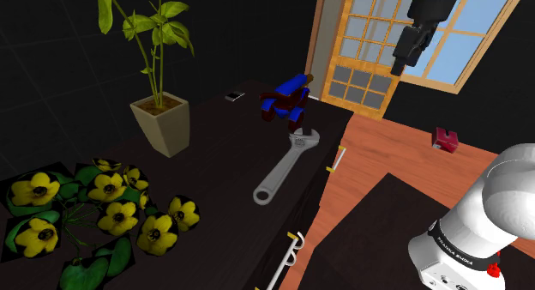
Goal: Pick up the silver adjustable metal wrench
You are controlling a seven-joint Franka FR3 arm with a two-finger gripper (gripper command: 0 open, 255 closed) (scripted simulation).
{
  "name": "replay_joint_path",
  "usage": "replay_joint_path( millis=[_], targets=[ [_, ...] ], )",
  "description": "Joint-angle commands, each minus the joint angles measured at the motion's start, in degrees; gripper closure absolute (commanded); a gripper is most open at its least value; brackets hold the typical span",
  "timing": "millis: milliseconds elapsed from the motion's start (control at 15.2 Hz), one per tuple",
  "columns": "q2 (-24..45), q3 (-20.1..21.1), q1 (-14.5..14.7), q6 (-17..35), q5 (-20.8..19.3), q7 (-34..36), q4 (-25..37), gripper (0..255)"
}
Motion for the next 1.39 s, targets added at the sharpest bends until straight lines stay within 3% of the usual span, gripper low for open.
replay_joint_path(
  millis=[0,660,1320],
  targets=[
    [0.0,0.0,0.0,0.0,0.0,0.0,0.0,0],
    [4.87,10.16,-3.23,17.67,7.15,24.63,-12.45,0],
    [21.43,20.5,-7.46,37.56,10.04,49.25,-14.9,0]
  ],
)
